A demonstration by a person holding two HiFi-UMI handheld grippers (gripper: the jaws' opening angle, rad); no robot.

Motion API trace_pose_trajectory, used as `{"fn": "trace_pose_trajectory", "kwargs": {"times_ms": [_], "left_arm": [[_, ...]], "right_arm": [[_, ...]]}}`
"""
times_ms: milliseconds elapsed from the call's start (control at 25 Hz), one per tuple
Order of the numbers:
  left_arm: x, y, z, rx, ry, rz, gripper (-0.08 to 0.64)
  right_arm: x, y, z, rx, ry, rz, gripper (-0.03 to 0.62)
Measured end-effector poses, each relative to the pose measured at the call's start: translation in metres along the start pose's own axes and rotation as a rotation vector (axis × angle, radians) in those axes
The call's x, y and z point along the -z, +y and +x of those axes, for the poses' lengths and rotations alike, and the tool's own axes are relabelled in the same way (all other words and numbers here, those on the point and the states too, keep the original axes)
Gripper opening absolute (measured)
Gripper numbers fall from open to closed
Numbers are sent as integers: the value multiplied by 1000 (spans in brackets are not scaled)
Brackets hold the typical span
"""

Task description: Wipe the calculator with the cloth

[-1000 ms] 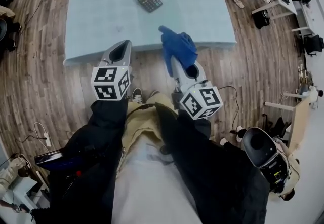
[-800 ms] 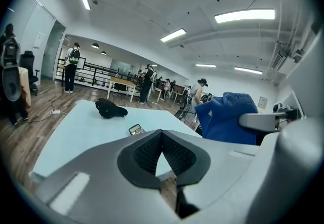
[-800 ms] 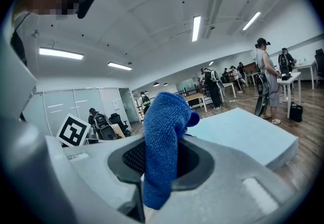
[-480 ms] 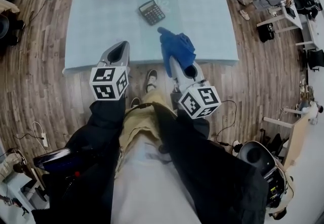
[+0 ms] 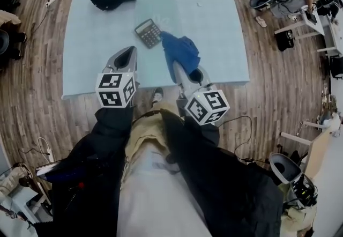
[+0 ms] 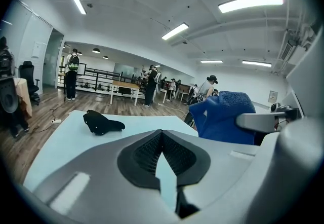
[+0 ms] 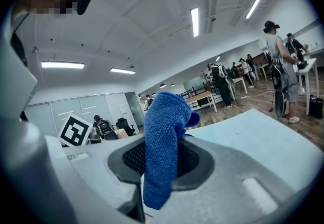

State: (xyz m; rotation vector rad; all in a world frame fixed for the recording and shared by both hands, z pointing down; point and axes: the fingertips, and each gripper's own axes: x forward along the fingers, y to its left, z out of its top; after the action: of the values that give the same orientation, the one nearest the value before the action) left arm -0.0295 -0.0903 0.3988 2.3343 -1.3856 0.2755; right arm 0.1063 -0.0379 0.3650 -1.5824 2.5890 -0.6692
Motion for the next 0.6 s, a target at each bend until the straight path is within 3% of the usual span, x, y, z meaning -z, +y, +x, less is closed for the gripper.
{"fn": "trace_pose_trajectory", "kwargs": {"times_ms": [360, 600], "left_arm": [[20, 9, 67, -54, 126, -10, 2], [47, 22, 72, -101, 199, -31, 2]], "right_arm": [[16, -69, 42, -20, 86, 107, 94], [25, -92, 57, -22, 133, 131, 94]]}}
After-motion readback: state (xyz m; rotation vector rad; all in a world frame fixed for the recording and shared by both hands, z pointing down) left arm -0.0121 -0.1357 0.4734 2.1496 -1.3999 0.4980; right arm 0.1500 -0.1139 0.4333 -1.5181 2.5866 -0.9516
